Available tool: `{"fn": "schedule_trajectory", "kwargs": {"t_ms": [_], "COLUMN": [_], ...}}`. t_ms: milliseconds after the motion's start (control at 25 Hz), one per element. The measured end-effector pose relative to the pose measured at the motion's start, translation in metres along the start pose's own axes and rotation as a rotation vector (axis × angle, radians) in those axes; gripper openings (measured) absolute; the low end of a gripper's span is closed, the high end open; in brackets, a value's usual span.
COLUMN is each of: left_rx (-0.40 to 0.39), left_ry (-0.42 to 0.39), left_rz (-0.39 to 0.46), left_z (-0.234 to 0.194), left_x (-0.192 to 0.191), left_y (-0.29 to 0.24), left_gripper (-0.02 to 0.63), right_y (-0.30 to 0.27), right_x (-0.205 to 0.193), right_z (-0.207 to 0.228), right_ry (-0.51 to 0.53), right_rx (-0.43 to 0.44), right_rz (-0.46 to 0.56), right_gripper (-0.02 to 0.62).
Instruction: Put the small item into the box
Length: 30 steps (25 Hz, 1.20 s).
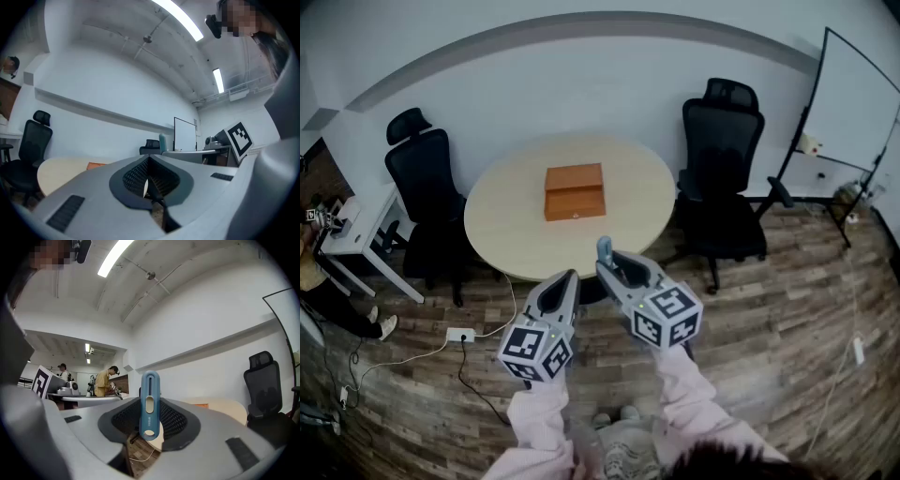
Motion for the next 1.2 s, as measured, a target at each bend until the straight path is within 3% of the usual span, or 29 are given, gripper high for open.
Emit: {"fn": "schedule_trajectory", "kwargs": {"t_ms": [800, 1200], "left_rx": [0.032, 0.032], "left_ry": [0.019, 0.034], "left_rz": [0.019, 0.006], "left_z": [0.018, 0.002], "left_x": [0.001, 0.001], "left_y": [-0.011, -0.028], "left_gripper": [0.011, 0.011], "right_y": [0.009, -0.013], "right_x": [-0.001, 0.005], "right_z": [0.022, 0.035], "right_ry": [-0.015, -0.019], "right_rx": [0.055, 0.074], "right_rz": [-0.01, -0.017], "right_gripper": [0.133, 0.133]}}
Point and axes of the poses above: the fingertips, and each gripper's own axes: y backward along the fingers, z to its right, x out of its top, the point moved 8 cm from there along y, backward along the fingers, and after that the axes turned 12 degrees about -z, right-handed, at the moved point
